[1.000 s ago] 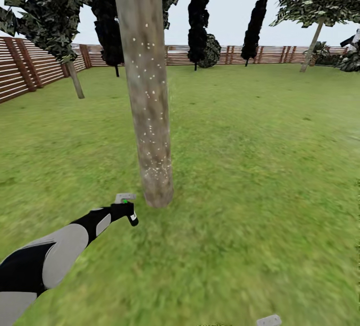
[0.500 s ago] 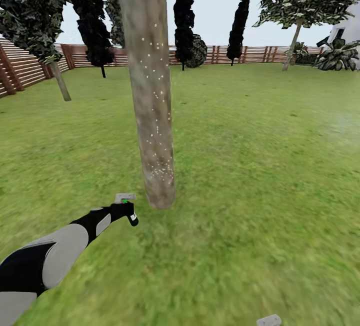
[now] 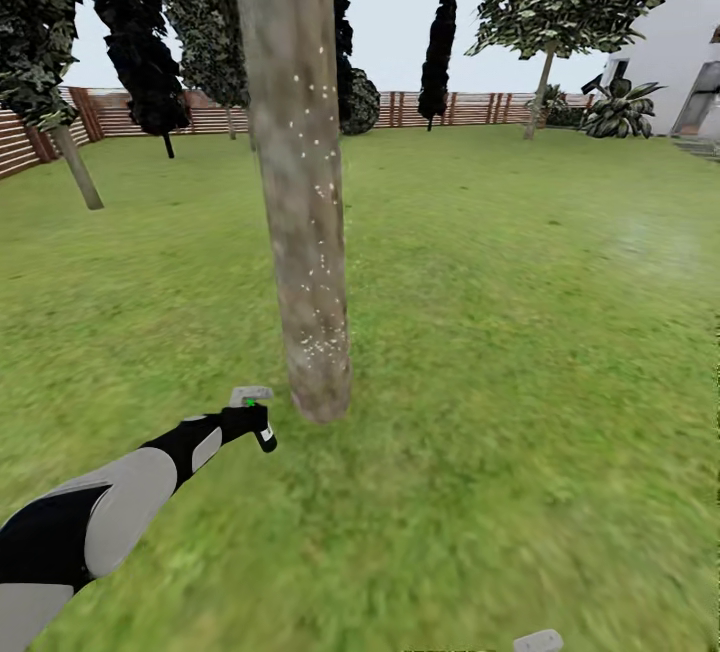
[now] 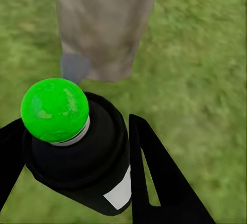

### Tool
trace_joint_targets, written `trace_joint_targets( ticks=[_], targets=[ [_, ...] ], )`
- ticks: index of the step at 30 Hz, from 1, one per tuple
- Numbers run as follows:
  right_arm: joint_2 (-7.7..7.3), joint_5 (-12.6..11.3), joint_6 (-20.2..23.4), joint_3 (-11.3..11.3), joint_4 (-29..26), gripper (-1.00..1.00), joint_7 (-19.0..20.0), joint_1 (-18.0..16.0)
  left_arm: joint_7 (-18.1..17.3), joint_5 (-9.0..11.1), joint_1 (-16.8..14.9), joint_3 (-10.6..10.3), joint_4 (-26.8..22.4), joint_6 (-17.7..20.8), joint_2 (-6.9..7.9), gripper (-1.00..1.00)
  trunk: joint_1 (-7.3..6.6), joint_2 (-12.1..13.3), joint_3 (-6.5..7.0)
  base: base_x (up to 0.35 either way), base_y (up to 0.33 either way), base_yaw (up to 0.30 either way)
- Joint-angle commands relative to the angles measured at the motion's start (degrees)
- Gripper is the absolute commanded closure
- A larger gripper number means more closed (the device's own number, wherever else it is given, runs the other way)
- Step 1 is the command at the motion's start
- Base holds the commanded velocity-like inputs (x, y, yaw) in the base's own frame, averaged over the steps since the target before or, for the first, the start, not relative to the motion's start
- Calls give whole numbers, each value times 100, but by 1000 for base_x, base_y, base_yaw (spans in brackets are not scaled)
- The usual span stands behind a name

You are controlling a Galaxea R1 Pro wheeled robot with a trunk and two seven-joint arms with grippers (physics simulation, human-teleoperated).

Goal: In the garden, pick up the pesticide atomizer on the floor and spray pesticide onto both trees until each tree trunk is fully covered.

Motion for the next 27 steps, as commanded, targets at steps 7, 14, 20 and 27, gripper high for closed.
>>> trace_joint_targets(
  ticks=[7, 14, 20, 27],
  targets=[
    [-3, 40, -40, -48, 26, -100, 8, -10, -24, -61, 0, 54, -9, 14, 2, 100, -1, -2, -4, 0, 350, -280],
    [-3, 40, -40, -48, 26, -100, 8, -10, -24, -60, 0, 57, -9, 14, 2, 100, -1, -2, -4, 0, 350, -179],
    [-3, 40, -40, -50, 26, -100, 8, -8, -24, -62, 0, 59, -9, 14, 2, 100, -1, -2, -4, 0, 350, -283],
    [-3, 40, -40, -48, 25, -100, 8, -10, -24, -64, 0, 62, -9, 14, 2, 100, -1, -2, -4, 0, 350, -209]
  ],
)
